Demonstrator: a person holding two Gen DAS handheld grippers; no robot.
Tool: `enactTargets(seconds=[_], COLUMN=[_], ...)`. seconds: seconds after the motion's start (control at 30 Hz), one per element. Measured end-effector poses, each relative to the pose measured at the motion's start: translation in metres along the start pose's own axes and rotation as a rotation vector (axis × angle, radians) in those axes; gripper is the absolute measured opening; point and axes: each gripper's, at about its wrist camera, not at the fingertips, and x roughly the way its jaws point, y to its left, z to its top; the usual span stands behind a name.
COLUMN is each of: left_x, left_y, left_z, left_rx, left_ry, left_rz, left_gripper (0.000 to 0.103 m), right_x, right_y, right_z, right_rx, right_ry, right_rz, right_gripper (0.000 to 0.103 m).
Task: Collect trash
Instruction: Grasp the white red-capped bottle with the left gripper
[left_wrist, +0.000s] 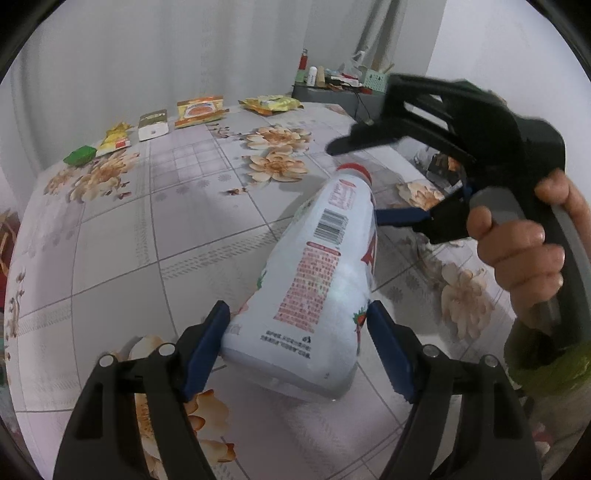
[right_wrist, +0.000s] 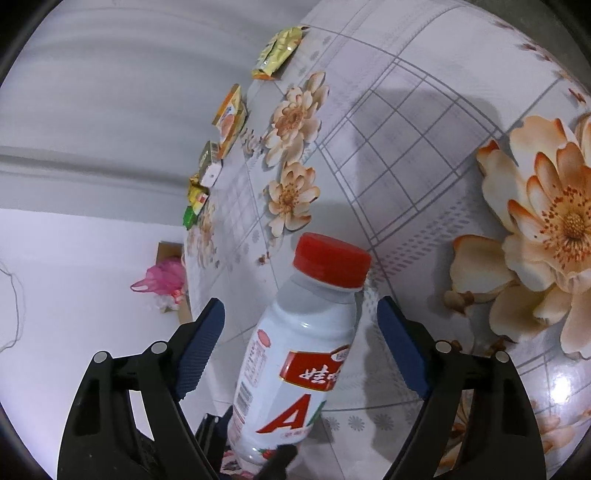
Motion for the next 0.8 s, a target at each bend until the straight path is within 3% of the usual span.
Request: enactTargets(seconds=[0.2, 0.53, 0.8], left_x=[0.001, 0.0, -0.005], left_y=[-0.002, -0.005, -0.01], left_z=[0.0, 0.0, -0.001], left_rx=[0.009, 0.018, 0.039], left_ry=[-0.004, -0.011, -0.028], left_rz=[0.003, 0.03, 0.05], left_gripper=[0.073, 0.073, 0.072], right_x=[-0.001, 0.006, -0.002], right_y=[0.002, -0.003, -0.008], right_z=[-0.002, 0.0, -0.002], right_rx=[-0.013, 0.012, 0.014], right_ry=[0.025, 0.031, 0.017], right_rz=[-0.011, -0.018, 0.012], right_gripper=[0.078, 0.055, 0.054])
